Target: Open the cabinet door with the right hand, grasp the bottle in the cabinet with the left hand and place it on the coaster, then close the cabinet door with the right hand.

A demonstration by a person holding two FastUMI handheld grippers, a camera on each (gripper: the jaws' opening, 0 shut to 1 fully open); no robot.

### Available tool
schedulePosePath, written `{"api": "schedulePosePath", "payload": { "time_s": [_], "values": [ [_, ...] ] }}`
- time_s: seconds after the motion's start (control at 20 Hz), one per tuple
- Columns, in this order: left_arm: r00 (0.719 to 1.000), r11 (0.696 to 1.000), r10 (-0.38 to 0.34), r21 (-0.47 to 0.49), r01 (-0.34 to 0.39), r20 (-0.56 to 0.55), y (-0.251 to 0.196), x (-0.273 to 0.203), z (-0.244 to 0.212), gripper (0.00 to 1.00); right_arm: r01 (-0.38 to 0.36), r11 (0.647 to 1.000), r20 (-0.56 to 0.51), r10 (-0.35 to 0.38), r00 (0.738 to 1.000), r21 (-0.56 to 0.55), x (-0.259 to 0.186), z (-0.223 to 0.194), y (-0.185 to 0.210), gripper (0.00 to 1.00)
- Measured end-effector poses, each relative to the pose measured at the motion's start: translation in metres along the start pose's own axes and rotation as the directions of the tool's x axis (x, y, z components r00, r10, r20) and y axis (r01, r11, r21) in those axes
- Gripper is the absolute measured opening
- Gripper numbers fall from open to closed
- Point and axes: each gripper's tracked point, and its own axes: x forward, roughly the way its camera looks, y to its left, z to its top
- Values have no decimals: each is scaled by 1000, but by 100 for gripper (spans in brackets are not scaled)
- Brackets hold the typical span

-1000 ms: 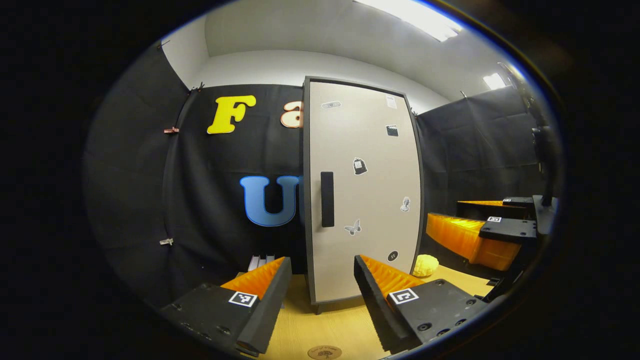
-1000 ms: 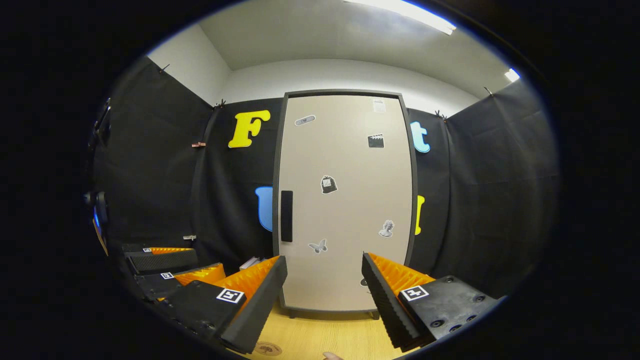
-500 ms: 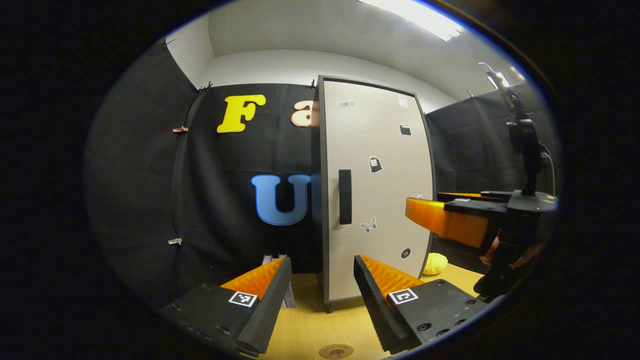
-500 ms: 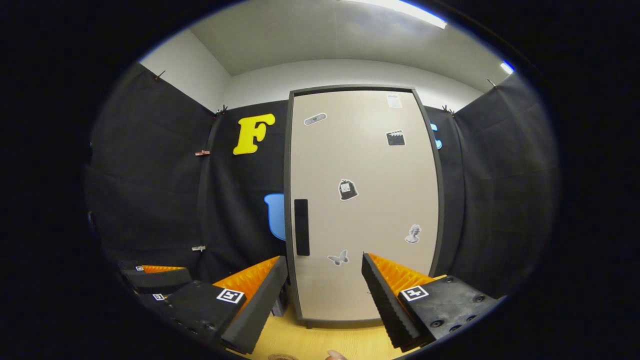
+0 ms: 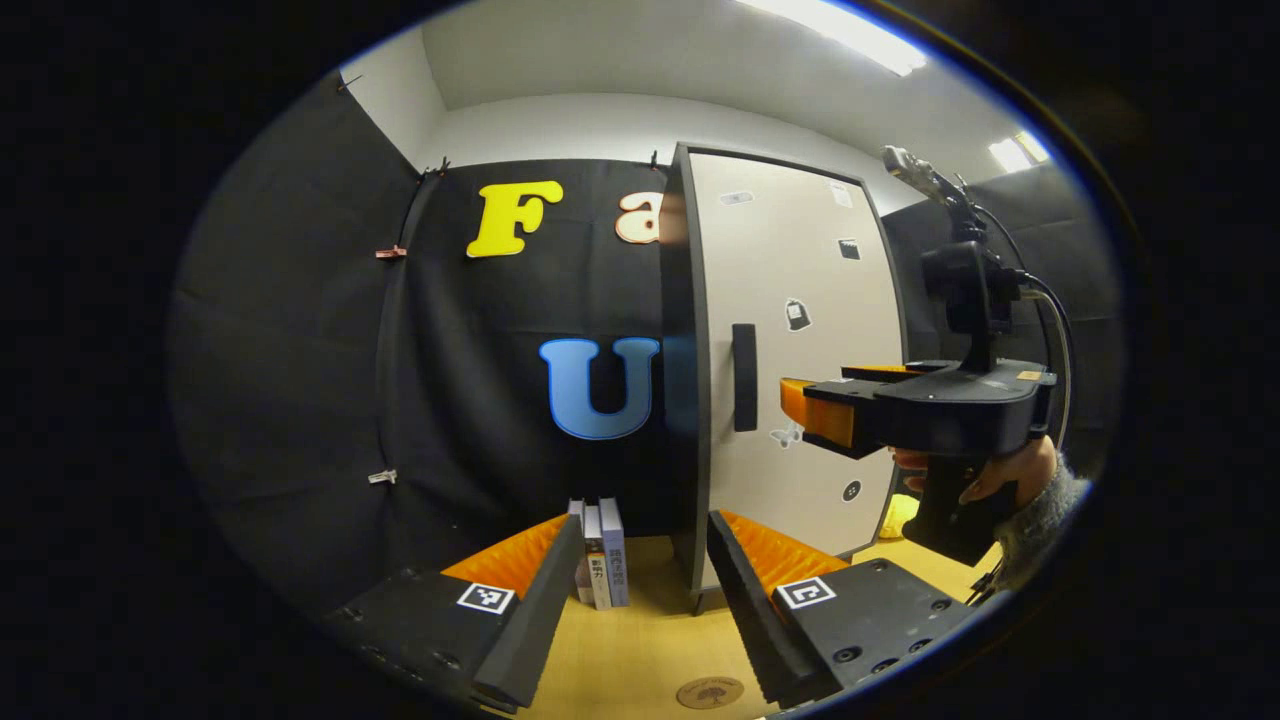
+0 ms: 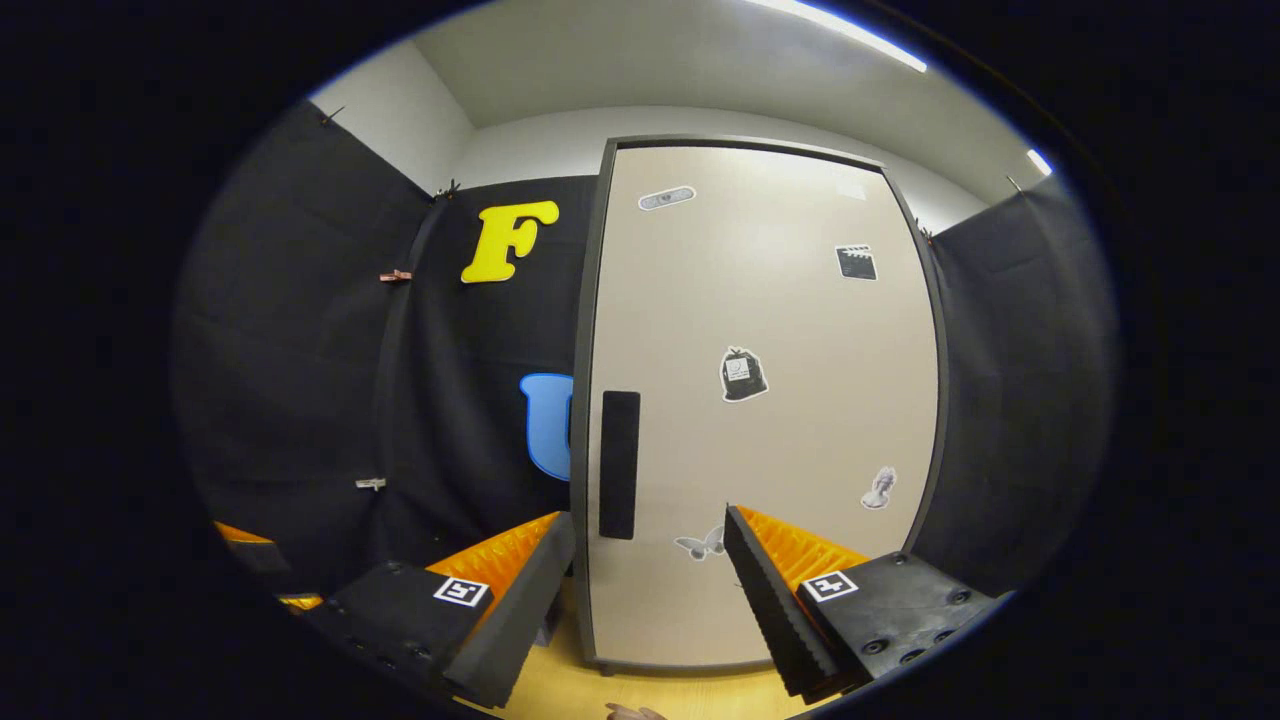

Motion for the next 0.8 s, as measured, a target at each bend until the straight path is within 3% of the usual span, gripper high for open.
{"api": "schedulePosePath", "payload": {
  "time_s": [0.3, 0.5, 0.65, 0.8],
  "values": [
    [998, 998, 55, -18, -56, -36, 27, 6, -14, 80, -58, 998, 32, 57, 998, 20, 34, 1, 29, 97],
    [994, 996, 88, -26, -90, -64, 45, 9, -25, 80, 1, 1000, 57, -1, 998, -8, 56, 4, 19, 97],
    [991, 994, 103, -33, -106, -80, 55, 11, -32, 80, 2, 1000, 55, -1, 999, -8, 74, 0, 22, 100],
    [989, 993, 114, -28, -117, -95, 64, 15, -37, 80, 8, 1000, 43, -8, 999, 4, 88, -8, 25, 94]
  ]
}}
